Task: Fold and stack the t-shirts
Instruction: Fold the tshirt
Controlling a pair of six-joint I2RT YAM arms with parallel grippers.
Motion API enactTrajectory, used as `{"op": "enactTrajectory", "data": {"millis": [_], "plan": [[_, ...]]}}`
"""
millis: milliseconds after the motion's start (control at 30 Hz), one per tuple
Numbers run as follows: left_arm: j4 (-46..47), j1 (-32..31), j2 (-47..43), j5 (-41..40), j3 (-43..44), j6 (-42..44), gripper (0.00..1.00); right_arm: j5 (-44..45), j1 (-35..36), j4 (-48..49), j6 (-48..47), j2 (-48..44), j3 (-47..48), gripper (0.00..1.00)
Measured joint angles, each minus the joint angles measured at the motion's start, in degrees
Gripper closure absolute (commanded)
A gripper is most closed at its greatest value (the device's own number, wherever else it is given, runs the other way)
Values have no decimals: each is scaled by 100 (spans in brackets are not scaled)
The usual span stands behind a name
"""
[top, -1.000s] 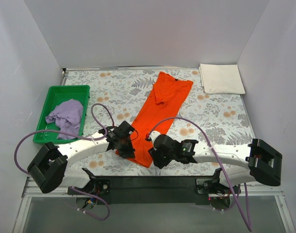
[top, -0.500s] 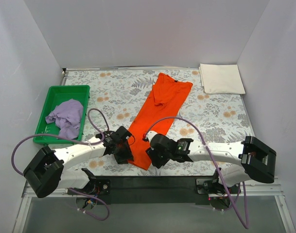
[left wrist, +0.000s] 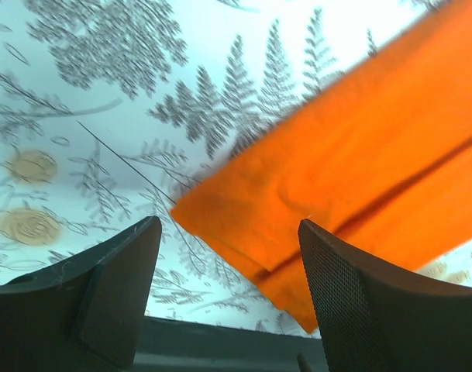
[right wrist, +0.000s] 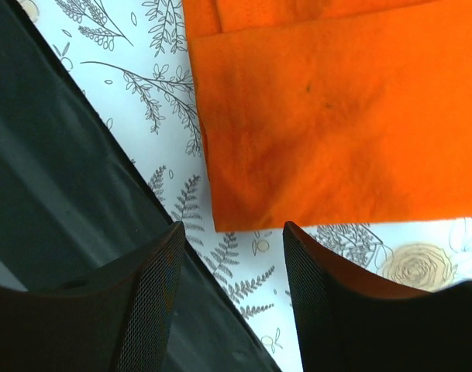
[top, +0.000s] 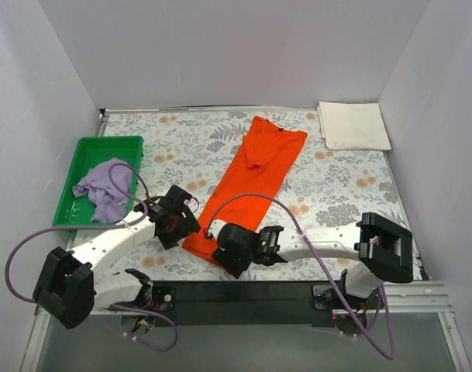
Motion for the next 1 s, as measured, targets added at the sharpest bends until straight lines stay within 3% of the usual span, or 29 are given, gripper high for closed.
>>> {"op": "enactTrajectory", "data": {"millis": [300, 533, 733, 833, 900, 933, 1000], "plan": [[140, 269, 398, -31, -83, 505, 34, 291, 278, -175, -256, 804, 507, 51], [345, 273, 603, 103, -205, 669, 40, 525, 337, -334, -319, 1040, 702, 58], [431, 289, 612, 225, -238, 723, 57, 579, 337, -352, -319, 1051, 710, 67], [472, 302, 608, 304, -278, 713, 75, 619, 339, -356, -323, 1054, 713, 77], [529, 306, 592, 363, -317, 691, 95, 656, 337, -374, -343, 1067, 723, 89], [549, 306, 581, 387, -339, 669, 100, 678, 337, -391, -358, 1082, 743, 97], [540, 306, 560, 409, -343, 647, 100, 671, 337, -417, -400, 1095, 772, 99]]}}
